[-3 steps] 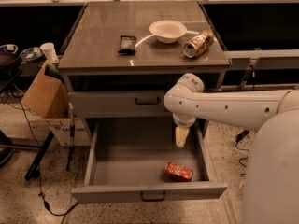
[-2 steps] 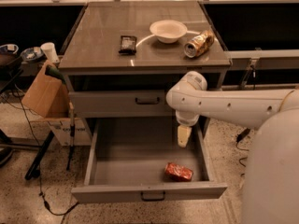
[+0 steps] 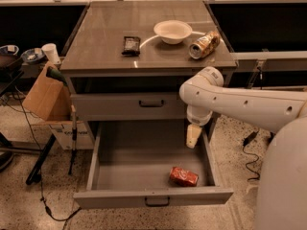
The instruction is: Place coke can into middle drawer
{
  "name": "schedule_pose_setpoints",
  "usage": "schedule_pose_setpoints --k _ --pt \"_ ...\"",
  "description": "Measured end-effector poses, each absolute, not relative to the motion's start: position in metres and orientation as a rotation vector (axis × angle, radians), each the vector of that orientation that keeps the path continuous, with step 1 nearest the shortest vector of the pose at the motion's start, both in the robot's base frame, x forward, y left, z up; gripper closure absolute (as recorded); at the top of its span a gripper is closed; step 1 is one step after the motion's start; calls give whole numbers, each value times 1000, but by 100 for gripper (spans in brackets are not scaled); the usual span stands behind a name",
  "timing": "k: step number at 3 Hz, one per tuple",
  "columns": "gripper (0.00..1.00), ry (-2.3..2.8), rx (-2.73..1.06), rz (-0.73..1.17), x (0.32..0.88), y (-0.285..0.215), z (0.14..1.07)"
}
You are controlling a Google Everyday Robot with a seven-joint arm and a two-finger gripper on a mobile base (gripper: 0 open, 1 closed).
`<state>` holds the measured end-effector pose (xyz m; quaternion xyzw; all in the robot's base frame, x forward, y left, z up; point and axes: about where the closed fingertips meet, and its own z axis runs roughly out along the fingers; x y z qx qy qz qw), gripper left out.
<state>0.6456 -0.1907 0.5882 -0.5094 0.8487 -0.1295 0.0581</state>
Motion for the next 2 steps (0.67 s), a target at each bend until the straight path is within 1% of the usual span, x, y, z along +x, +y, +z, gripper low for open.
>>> schedule_pose_setpoints --k 1,2 --pt "0 2568 -1517 -272 639 -197 604" --pt "0 2483 -1571 -85 620 -189 618"
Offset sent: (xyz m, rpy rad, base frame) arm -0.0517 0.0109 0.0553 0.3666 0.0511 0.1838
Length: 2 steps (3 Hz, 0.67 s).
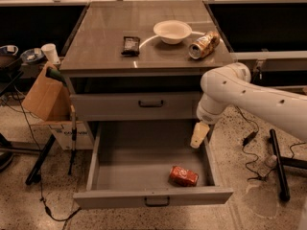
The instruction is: Place coke can into middle drawer
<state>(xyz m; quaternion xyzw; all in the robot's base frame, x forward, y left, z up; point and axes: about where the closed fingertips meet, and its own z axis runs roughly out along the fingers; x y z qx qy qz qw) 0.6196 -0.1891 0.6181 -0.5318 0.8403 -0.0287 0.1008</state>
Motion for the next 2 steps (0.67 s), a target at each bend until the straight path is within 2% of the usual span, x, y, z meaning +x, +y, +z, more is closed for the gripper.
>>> schedule_pose_setpoints --k 2 --pt "0 2364 -1606 116 583 -181 627"
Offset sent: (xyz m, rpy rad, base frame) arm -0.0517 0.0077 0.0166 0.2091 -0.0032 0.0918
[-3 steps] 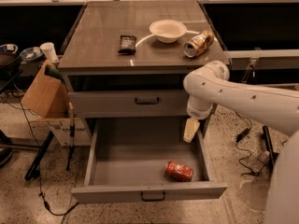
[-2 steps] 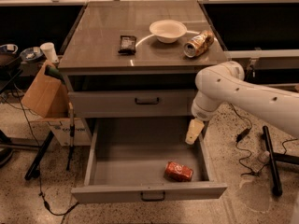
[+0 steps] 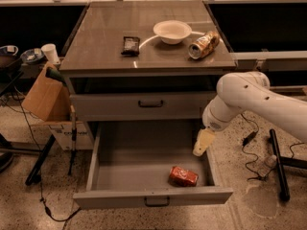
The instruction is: Place coke can into middle drawer
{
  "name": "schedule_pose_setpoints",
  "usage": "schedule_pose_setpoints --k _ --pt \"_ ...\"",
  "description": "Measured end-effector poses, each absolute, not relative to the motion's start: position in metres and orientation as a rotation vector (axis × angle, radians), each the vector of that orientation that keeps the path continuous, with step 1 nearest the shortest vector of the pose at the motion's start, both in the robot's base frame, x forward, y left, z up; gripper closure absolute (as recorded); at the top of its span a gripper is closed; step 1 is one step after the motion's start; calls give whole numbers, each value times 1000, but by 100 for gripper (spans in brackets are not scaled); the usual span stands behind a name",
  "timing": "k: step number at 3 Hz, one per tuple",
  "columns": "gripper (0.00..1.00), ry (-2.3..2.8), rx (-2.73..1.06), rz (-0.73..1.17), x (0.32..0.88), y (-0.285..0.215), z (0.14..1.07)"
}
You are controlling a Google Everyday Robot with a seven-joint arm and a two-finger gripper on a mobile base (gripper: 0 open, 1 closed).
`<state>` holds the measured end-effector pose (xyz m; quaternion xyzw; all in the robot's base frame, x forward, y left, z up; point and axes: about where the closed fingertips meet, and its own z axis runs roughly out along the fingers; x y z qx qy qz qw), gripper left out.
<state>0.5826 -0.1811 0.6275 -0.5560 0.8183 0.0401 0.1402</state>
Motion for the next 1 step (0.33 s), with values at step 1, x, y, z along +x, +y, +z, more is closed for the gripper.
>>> schedule_pose_setpoints --k 1 --pt "0 2364 -1606 116 583 -181 627"
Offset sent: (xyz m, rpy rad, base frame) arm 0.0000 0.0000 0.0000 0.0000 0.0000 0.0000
